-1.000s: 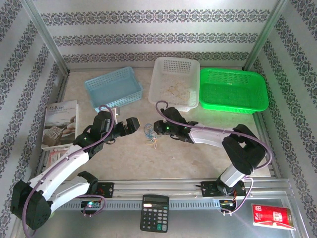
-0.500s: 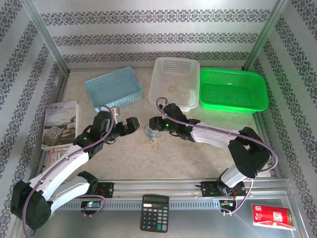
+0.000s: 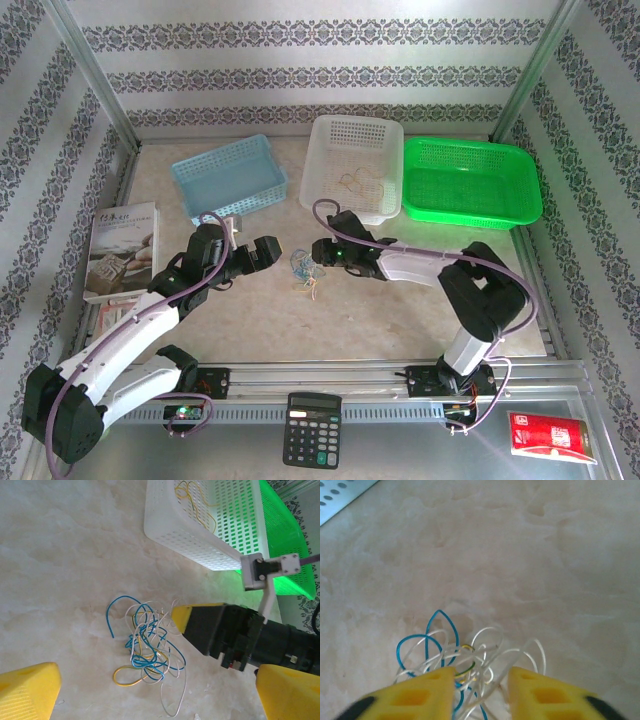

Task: Untangle the cables

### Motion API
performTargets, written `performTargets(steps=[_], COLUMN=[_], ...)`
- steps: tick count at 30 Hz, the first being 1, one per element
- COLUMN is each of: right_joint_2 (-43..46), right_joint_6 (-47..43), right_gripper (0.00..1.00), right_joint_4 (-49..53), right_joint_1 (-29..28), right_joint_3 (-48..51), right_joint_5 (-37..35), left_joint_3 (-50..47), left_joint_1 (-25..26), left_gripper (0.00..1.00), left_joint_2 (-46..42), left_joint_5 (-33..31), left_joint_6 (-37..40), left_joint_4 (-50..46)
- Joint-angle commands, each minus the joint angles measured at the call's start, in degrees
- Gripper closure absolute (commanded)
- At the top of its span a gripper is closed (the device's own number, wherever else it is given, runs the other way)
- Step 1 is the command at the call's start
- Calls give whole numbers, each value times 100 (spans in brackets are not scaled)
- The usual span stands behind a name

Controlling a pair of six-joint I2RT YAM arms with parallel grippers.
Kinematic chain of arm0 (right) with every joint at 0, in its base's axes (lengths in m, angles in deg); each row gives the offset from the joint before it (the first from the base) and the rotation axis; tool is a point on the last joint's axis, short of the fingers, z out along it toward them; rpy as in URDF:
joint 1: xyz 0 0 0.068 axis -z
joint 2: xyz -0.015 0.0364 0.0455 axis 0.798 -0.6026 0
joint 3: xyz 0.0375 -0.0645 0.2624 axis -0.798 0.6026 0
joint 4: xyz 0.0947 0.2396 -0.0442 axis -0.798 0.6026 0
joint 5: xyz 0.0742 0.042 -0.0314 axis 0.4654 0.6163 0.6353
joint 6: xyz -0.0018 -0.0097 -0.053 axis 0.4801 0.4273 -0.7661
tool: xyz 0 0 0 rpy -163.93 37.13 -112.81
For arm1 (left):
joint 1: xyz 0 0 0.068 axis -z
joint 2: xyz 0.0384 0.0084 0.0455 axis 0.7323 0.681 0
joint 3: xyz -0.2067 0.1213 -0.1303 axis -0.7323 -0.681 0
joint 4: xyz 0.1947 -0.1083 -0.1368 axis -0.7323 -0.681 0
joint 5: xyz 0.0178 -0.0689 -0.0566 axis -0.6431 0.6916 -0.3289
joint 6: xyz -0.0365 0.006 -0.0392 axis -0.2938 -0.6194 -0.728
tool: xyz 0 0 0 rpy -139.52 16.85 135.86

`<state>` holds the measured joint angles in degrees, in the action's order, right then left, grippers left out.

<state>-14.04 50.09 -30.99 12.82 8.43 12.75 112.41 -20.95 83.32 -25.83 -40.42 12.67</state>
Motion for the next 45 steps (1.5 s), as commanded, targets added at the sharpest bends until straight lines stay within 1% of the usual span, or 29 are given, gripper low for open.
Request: performTargets(steps=[1, 3, 4, 16, 25, 33, 41, 45], right_joint_2=[-102, -39, 20, 1335, 2029, 2148, 2412, 2409], right_joint_6=[35, 17, -2, 12, 166, 153, 137, 81], right_gripper=[84, 97, 100, 100, 100, 100, 100, 100], right_joint_4=[-33, -36, -28, 93, -456, -448, -346, -189], right_joint_1=[-3, -52, -89, -612, -725, -719, -708, -696], right_joint_3=[-273, -292, -292, -162, 242, 321, 56, -216], right_joint_5=[119, 145, 152, 22, 157, 140, 182, 290], left_joint_3=[115, 120, 110, -34, -99, -202, -396, -692], left_joint_1=[-57, -64, -72, -70, -80, -94, -102, -91], left_gripper=[0, 0, 0, 0, 0, 0, 0, 7], left_joint_2=[-48, -60, -63, -113, -31, 67, 243, 271], left_joint_5=[91, 91, 93, 50, 87, 343, 717, 831], left_joint_6=[-106, -115, -115, -136, -159, 18, 766, 865], left_joint_4=[58, 59, 54, 100, 231, 693, 888, 1211])
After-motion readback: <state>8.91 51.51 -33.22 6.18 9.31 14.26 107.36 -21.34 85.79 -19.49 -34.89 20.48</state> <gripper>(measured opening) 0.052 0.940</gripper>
